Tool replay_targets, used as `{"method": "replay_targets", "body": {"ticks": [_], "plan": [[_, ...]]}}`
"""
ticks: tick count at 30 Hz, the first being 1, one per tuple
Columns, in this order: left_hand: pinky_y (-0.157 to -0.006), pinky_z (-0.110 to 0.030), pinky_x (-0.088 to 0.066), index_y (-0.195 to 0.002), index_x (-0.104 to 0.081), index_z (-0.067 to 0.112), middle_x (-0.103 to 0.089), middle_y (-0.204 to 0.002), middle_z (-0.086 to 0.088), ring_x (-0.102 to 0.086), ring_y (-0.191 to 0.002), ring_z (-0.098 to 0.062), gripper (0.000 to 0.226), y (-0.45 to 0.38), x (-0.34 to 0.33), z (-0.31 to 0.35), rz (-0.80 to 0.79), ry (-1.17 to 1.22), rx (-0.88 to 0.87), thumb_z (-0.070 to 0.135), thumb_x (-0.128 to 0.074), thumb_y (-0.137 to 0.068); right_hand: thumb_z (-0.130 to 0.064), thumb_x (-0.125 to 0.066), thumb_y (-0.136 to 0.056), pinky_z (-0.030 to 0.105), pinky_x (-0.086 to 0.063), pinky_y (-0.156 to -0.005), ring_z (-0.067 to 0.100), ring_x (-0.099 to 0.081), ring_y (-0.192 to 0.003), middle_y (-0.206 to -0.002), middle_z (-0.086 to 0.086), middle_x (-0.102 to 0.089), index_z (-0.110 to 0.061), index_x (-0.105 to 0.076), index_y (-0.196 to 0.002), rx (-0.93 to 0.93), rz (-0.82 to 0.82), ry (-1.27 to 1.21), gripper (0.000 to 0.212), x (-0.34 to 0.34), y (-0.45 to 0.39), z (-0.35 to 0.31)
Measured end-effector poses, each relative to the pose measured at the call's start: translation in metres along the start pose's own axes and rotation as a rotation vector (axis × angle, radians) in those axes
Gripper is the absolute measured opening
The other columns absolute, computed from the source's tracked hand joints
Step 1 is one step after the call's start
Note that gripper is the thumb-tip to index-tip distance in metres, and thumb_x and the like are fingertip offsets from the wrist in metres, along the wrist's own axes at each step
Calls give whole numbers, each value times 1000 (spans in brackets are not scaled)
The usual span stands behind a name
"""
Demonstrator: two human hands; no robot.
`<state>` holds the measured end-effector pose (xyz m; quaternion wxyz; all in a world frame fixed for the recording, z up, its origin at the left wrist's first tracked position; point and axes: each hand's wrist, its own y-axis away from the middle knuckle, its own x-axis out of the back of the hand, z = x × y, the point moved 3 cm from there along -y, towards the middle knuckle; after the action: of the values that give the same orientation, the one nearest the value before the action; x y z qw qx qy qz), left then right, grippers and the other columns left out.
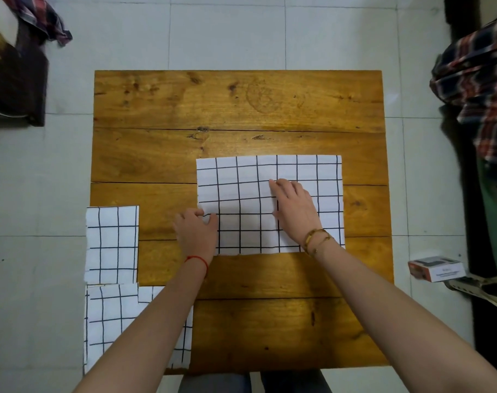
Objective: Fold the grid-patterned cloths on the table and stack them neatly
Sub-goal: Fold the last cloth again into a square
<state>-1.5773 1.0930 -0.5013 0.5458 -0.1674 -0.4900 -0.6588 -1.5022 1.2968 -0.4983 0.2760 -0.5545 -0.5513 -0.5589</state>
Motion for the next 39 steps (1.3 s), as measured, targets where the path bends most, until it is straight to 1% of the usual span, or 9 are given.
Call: {"method": "replay_targets", "body": {"ticks": [6, 9, 15, 24, 28, 30, 34, 36, 39], "plan": [[-63, -16, -41, -119, -51, 6, -53, -95, 1, -51, -79, -7, 35, 5, 15, 7, -31, 304, 111, 13, -64, -88, -20, -68, -82, 38, -41, -102, 27, -42, -124, -140, 6, -43, -12, -36, -144, 25, -30, 11, 71, -3, -2, -8], [-78, -23, -46, -126, -45, 8, -52, -112, -1, -52, -98, -13, 48, 4, 22, 1, -42, 335, 130, 14, -69, -85, -26, -69, -81, 38, -39, -107, 27, -37, -130, -144, 7, -39, -11, -34, -145, 49, -37, 8, 74, -8, -3, -20], [-93, -42, -50, -125, -50, 9, -52, -125, -12, -49, -117, -30, 58, -8, 25, -20, -1, 70, 168, 31, -75, -78, -25, -68, -84, 39, -32, -114, 29, -33, -135, -147, 8, -37, -10, -31, -146, 63, -42, 9, 74, -15, -1, -32], [-85, -42, -45, -118, -56, 9, -50, -120, -14, -42, -113, -31, 48, -6, 17, -20, 1, -84, 161, 41, -66, -84, -29, -66, -85, 39, -31, -114, 29, -32, -136, -148, 7, -35, -11, -29, -147, 64, -44, 22, 74, -17, -2, -31], [-67, -32, -47, -91, -56, 9, -54, -89, -7, -52, -89, -26, 24, 0, 25, -16, 18, 193, 137, 30, -65, -84, -31, -66, -85, 39, -31, -114, 28, -32, -136, -149, 6, -35, -11, -28, -148, 63, -51, 20, 76, -18, -3, -32], [-59, -22, -41, -92, -53, 11, -49, -76, 2, -49, -77, -19, 17, 8, 39, -7, 19, 340, 103, 20, -66, -85, -32, -67, -84, 39, -34, -111, 28, -34, -134, -146, 7, -37, -11, -29, -147, 67, -34, 23, 77, -18, -3, -34], [-71, -11, -47, -128, -45, 23, -57, -95, 12, -56, -86, -1, 48, 21, 71, 9, -147, 419, -74, 16, -67, -87, -37, -71, -80, 37, -41, -101, 27, -41, -122, -132, 10, -45, -13, -34, -144, 50, 6, 11, 79, -17, -5, -47], [-76, -12, -49, -141, -34, 28, -59, -102, 12, -57, -91, 1, 63, 27, 81, 16, -274, 399, -195, 18, -67, -88, -40, -71, -79, 37, -42, -96, 27, -44, -115, -126, 11, -46, -14, -34, -144, 53, -3, -5, 79, -18, -7, -57], [-66, -3, -43, -142, -26, 33, -48, -92, 20, -52, -77, 6, 70, 36, 84, 27, -357, 232, -372, 19, -67, -88, -41, -72, -78, 35, -43, -90, 25, -45, -105, -117, 9, -47, -16, -35, -143, 78, -3, -11, 79, -21, -10, -70]]}}
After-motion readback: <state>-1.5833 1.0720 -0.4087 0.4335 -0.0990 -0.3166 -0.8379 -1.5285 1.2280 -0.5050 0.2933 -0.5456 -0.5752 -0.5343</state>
